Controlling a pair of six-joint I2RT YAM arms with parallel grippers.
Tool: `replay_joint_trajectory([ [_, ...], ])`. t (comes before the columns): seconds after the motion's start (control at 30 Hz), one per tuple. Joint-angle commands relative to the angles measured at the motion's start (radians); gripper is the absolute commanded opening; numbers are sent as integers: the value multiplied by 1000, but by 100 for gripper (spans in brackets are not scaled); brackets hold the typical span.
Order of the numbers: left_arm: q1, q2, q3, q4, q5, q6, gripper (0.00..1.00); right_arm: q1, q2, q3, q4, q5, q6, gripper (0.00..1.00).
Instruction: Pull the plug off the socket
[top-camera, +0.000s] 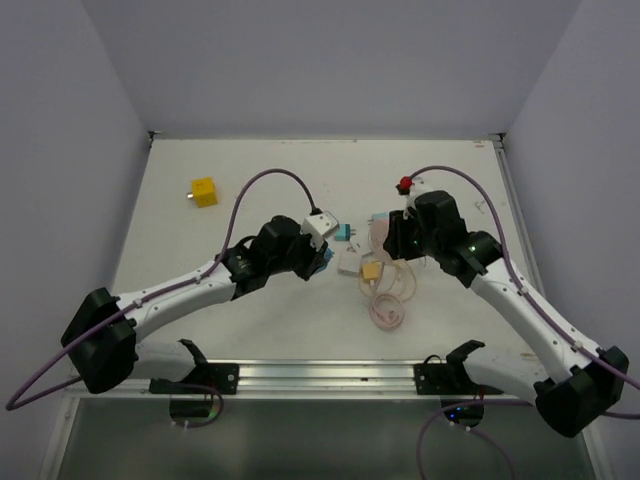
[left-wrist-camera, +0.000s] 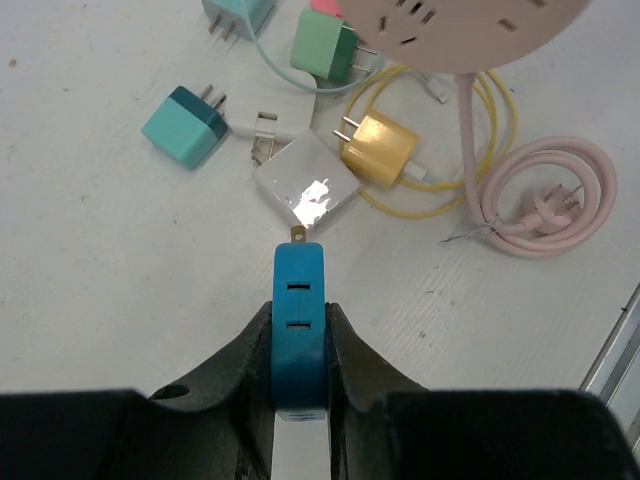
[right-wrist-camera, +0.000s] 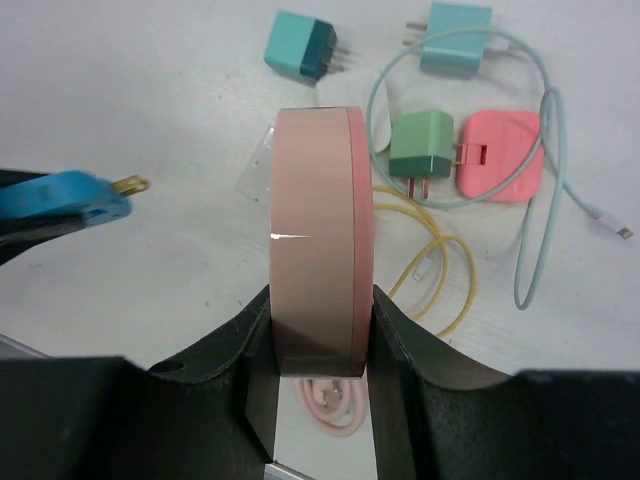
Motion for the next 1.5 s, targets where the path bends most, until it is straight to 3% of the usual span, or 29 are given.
replay_joint_trajectory([
  [0.0,101,83,67,149,113,-112,0,1,-147,-23,122,-15,9,0],
  [0.33,235,419,243,240,268,-303,2,0,-377,-155,263,-146,20,0],
  [0.53,281,536,291,230,268,-373,4,0,-449,-157,302,-240,-14,0],
  [0.83,292,634,304,256,303,-426,18,0,-449,-90,332,-396,-14,0],
  [1.0,292,653,295,266,317,-440,39,0,-420,-86,369,-449,-3,0],
  [1.03,292,650,292,266,308,-445,46,1,-400,-86,374,-479,3,0],
  [1.07,294,647,286,263,299,-446,60,0,-391,-85,380,-498,5,0],
  [1.17,303,625,266,250,277,-456,83,1,-351,-79,404,-544,15,0],
  [1.27,329,578,236,241,265,-466,97,1,-308,-76,433,-576,25,0],
  [1.47,442,384,185,154,182,-453,100,9,-212,-62,493,-634,49,0],
])
